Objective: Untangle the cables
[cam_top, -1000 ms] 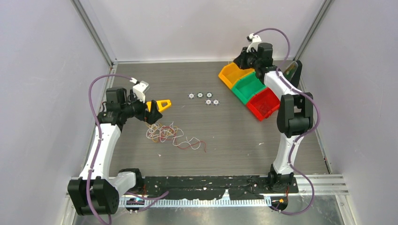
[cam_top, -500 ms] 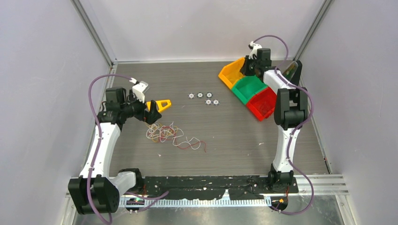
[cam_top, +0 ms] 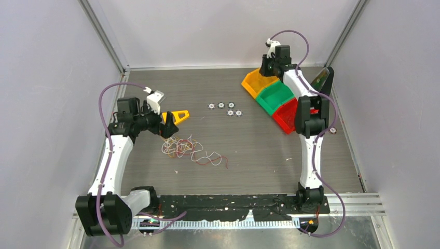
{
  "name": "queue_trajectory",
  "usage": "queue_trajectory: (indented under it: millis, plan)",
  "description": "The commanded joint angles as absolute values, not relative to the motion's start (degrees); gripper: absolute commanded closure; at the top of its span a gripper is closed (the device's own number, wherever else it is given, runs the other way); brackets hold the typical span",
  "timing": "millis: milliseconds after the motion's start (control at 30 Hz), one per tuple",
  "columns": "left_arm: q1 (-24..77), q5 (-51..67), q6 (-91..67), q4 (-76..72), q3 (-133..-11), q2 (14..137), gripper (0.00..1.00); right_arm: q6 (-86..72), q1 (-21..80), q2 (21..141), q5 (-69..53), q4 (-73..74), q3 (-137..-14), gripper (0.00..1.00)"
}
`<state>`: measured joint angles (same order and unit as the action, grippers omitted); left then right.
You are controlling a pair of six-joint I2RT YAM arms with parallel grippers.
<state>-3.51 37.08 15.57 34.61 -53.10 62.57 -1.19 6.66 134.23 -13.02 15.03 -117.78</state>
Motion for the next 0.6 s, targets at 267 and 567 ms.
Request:
queue_trajectory:
  millis: [267,567]
  plan:
    - [-4.08,34.82,18.74,45.96,-61.3,67.19,0.01,5.04,5.2,118.1,-17.28,27.76,-111.09,0.35]
    - [-6.18,32.74,19.03,55.48,-60.63,78.87,0.01,14.38,10.41,106.16,-30.78,41.64,-100.53,0.11]
